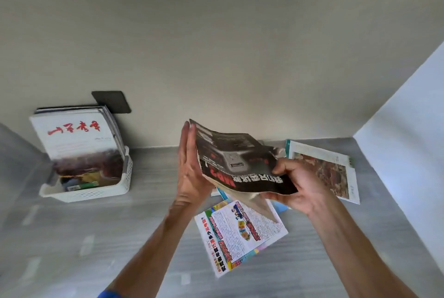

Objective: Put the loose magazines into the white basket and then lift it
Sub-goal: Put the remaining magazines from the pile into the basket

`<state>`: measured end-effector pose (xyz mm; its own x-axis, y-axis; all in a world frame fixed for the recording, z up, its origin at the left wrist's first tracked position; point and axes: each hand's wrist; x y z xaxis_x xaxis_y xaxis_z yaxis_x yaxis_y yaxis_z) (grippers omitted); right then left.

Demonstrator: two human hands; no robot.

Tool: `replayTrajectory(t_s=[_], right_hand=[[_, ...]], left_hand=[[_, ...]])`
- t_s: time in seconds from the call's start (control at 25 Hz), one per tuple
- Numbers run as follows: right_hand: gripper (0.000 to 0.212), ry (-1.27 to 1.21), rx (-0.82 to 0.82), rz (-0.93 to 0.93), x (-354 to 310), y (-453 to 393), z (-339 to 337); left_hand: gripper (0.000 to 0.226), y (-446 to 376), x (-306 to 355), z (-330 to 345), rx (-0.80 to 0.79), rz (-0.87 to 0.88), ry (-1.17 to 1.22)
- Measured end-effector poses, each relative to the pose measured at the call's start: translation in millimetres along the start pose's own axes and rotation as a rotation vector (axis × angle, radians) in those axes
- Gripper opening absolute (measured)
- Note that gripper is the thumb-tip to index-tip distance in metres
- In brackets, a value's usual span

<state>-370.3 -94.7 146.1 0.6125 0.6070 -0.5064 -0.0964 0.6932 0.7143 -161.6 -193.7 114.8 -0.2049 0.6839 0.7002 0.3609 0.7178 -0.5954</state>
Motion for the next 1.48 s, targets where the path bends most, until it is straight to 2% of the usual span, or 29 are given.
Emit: replayTrajectory(t_s=[0.08, 0.12, 0.2, 0.24, 0.28, 0.32, 0.4, 0.44, 0.56, 0.64, 0.72, 0.8, 0.88, 0.96, 1.04, 1.12, 1.2, 1.32, 1.48], right_hand=[[0.035, 0.040, 0.010, 0.022, 5.9, -9.3, 8.1], [0.033, 0.065, 0.023, -0.001, 6.8, -15.3, 10.7], [0.031, 0.095, 0.038, -0.097, 8.5, -29.2, 17.8], [0.030, 0.104, 0.044, -0.145, 11.9, -37.5, 24.0], [0.027, 0.135, 0.045, -0.174, 18.3, -47.1, 33.3], [0.035, 0.208, 0.043, -0.189, 27.7, -57.7, 45.9], [0.060, 0.451, 0.046, -0.173, 52.0, -76.9, 73.8], [0.061, 0.561, 0.071, -0.162, 63.2, -86.3, 91.0], [0.035, 0.707, 0.184, -0.193, 81.3, -117.2, 136.4], [0.023, 0.695, 0.231, -0.269, 89.7, -137.6, 163.6], [0.022, 0.695, 0.244, -0.334, 105.3, -156.7, 183.4], [0.019, 0.791, 0.245, -0.323, 127.7, -171.9, 195.9], [0.016, 0.847, 0.246, -0.300, 147.3, -184.2, 210.6], [0.019, 0.862, 0.296, -0.393, 151.8, -193.2, 231.0], [0.016, 0.869, 0.370, -0.544, 139.4, -198.0, 258.9], [0.013, 0.807, 0.355, -0.600, 120.8, -197.6, 293.4], [0.011, 0.709, 0.319, -0.604, 100.9, -202.0, 329.5], [0.019, 0.610, 0.324, -0.601, 78.0, -220.0, 370.9], [0.023, 0.653, 0.397, -0.551, 74.0, -252.0, 387.0]], left_hand=[[0.055, -11.8, -11.0, -30.5, 0.027, 0.189, -0.067], [0.038, -13.8, -18.9, -46.9, 0.021, 0.162, -0.065], [0.010, -6.3, -32.8, -76.4, 0.029, -0.022, -0.004], [0.008, 0.0, -38.2, -88.4, 0.065, -0.110, 0.041], [0.008, 7.3, -45.1, -99.5, 0.111, -0.177, 0.109], [0.006, 14.8, -51.7, -111.4, 0.155, -0.242, 0.204], [0.012, 28.9, -65.3, -133.9, 0.186, -0.344, 0.347], [0.012, 36.9, -73.3, -147.1, 0.164, -0.372, 0.373], [0.018, 59.0, -98.2, -187.8, 0.073, -0.457, 0.373], [0.027, 72.1, -115.4, -214.5, 0.119, -0.522, 0.347], [0.020, 87.6, -131.5, -237.0, 0.121, -0.529, 0.234], [0.013, 106.1, -145.2, -252.1, 0.074, -0.537, 0.072], [0.017, 118.3, -153.5, -268.4, 0.104, -0.571, -0.027], [0.018, 112.4, -157.4, -289.4, 0.162, -0.543, -0.076], [0.014, 90.9, -162.9, -312.4, 0.248, -0.513, -0.010], [0.013, 60.7, -167.8, -336.7, 0.346, -0.505, 0.094], [0.013, 28.0, -176.2, -360.7, 0.417, -0.483, 0.135], [0.012, -14.8, -191.7, -386.3, 0.492, -0.451, 0.147], [0.013, -31.2, -218.5, -397.0, 0.484, -0.473, 0.077]])
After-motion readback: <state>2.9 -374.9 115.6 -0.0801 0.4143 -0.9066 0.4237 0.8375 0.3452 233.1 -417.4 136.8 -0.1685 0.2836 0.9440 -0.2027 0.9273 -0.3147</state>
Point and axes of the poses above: each hand's wrist, its own y-axis away from the middle knuckle, its own z-axis out of the palm, x = y × z, and after that the axes turned 15 degrees about z, right-handed
